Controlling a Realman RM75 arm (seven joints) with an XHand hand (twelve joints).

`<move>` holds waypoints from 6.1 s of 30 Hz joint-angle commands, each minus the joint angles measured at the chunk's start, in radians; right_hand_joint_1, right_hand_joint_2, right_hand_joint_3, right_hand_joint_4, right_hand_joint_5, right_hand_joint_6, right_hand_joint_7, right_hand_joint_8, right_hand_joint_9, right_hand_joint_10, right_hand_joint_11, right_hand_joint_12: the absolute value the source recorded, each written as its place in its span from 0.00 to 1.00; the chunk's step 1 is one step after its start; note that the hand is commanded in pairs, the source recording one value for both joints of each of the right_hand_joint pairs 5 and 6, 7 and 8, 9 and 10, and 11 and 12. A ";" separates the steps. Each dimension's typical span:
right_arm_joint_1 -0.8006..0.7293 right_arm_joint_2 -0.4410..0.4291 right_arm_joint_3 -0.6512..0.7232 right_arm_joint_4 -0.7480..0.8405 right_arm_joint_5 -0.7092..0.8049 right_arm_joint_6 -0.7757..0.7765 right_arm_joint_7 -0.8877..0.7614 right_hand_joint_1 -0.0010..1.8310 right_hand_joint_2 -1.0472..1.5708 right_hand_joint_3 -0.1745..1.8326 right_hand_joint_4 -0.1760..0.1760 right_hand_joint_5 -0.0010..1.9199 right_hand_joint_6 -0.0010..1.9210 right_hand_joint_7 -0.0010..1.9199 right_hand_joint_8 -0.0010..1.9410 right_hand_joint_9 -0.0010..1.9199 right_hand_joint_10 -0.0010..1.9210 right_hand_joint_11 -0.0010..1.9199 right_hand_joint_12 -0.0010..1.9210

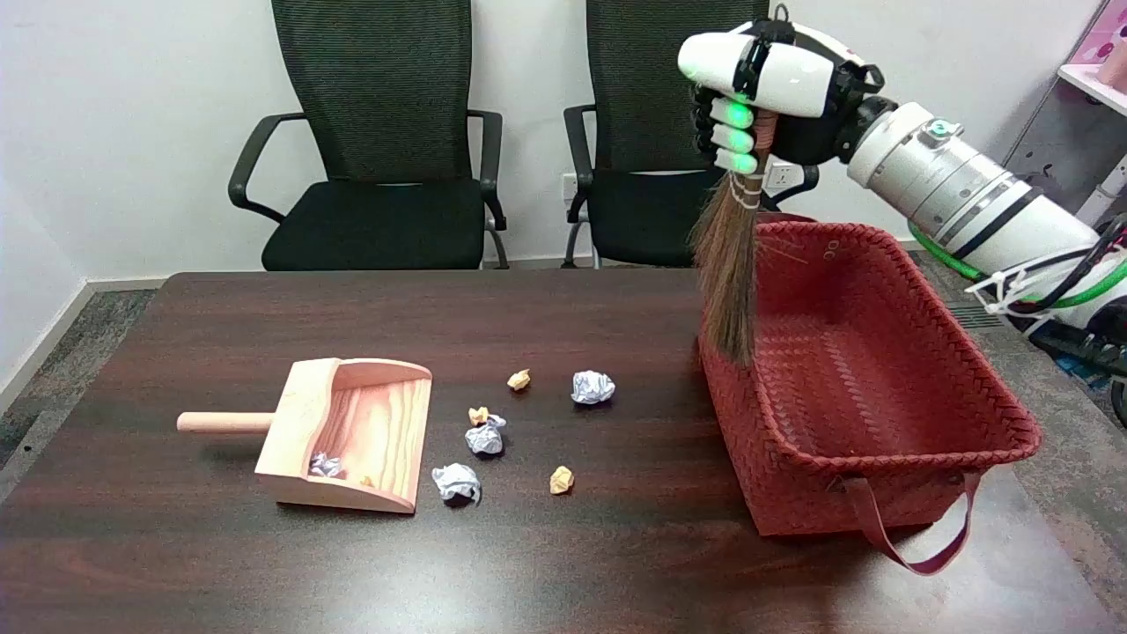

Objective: Sweep the paper ball into the dustpan.

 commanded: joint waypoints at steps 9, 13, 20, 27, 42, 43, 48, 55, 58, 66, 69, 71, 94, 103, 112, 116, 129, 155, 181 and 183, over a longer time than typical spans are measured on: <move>0.041 0.016 -0.019 0.111 0.011 -0.030 -0.003 0.51 0.91 0.84 1.00 1.00 1.00 1.00 0.99 1.00 1.00 1.00 1.00; 0.317 0.003 -0.268 0.139 0.011 -0.021 -0.003 0.51 0.91 0.83 1.00 1.00 1.00 1.00 0.99 1.00 1.00 1.00 1.00; 0.643 -0.021 -0.591 0.205 0.011 -0.010 0.000 0.51 0.91 0.81 1.00 1.00 1.00 1.00 0.99 1.00 1.00 1.00 1.00; 0.709 -0.061 -0.646 0.211 0.002 -0.006 -0.003 0.51 0.91 0.80 1.00 1.00 1.00 1.00 0.99 1.00 1.00 1.00 1.00; 0.705 -0.176 -0.756 0.294 -0.071 -0.018 -0.007 0.51 0.91 0.80 1.00 1.00 1.00 1.00 0.99 1.00 1.00 1.00 1.00; 0.702 -0.183 -0.756 0.305 -0.086 -0.022 -0.007 0.51 0.91 0.80 1.00 1.00 1.00 1.00 0.99 1.00 1.00 1.00 1.00; 0.672 -0.187 -0.758 0.323 -0.132 -0.038 -0.007 0.51 0.91 0.81 1.00 1.00 1.00 1.00 0.99 1.00 1.00 1.00 1.00; 0.631 -0.222 -0.760 0.340 -0.191 -0.073 -0.007 0.51 0.90 0.85 1.00 1.00 1.00 1.00 0.99 1.00 1.00 1.00 1.00; 0.615 -0.246 -0.761 0.345 -0.236 -0.075 -0.007 0.51 0.90 0.85 1.00 1.00 1.00 1.00 0.99 1.00 1.00 1.00 1.00; 0.612 -0.300 -0.778 0.351 -0.336 -0.079 -0.007 0.50 0.91 0.85 1.00 1.00 1.00 1.00 0.99 1.00 1.00 1.00 1.00; 0.604 -0.299 -0.784 0.345 -0.343 -0.102 -0.007 0.50 0.91 0.85 1.00 1.00 1.00 1.00 0.99 1.00 1.00 1.00 1.00; 0.595 -0.298 -0.784 0.343 -0.351 -0.114 -0.007 0.50 0.91 0.85 1.00 1.00 1.00 1.00 0.99 1.00 1.00 1.00 1.00; 0.573 -0.295 -0.784 0.328 -0.412 -0.115 -0.003 0.50 0.91 0.85 1.00 1.00 1.00 1.00 0.99 1.00 1.00 1.00 1.00; 0.579 -0.297 -0.780 0.312 -0.417 -0.102 0.002 0.50 0.91 0.82 1.00 1.00 1.00 1.00 0.99 1.00 1.00 1.00 1.00; 0.579 -0.285 -0.796 0.335 -0.488 -0.039 0.003 0.50 0.92 0.79 1.00 1.00 1.00 1.00 0.99 1.00 1.00 1.00 1.00; 0.589 -0.302 -0.842 0.358 -0.499 -0.035 -0.004 0.50 0.91 0.79 1.00 1.00 1.00 1.00 0.99 1.00 1.00 1.00 1.00; 0.645 -0.383 -0.861 0.412 -0.773 0.028 -0.007 0.48 0.89 0.89 1.00 1.00 1.00 1.00 0.99 1.00 1.00 1.00 1.00; 0.780 -0.589 -0.988 0.675 -0.673 0.042 0.290 0.48 1.00 0.78 0.91 1.00 1.00 1.00 0.99 1.00 1.00 1.00 1.00; 0.912 -0.734 -1.080 0.739 -0.618 0.005 0.704 0.48 0.99 0.87 0.56 1.00 1.00 1.00 0.99 1.00 1.00 1.00 1.00; 0.919 -0.743 -1.080 0.741 -0.618 0.005 0.728 0.48 0.98 0.89 0.56 1.00 1.00 1.00 0.99 1.00 1.00 1.00 1.00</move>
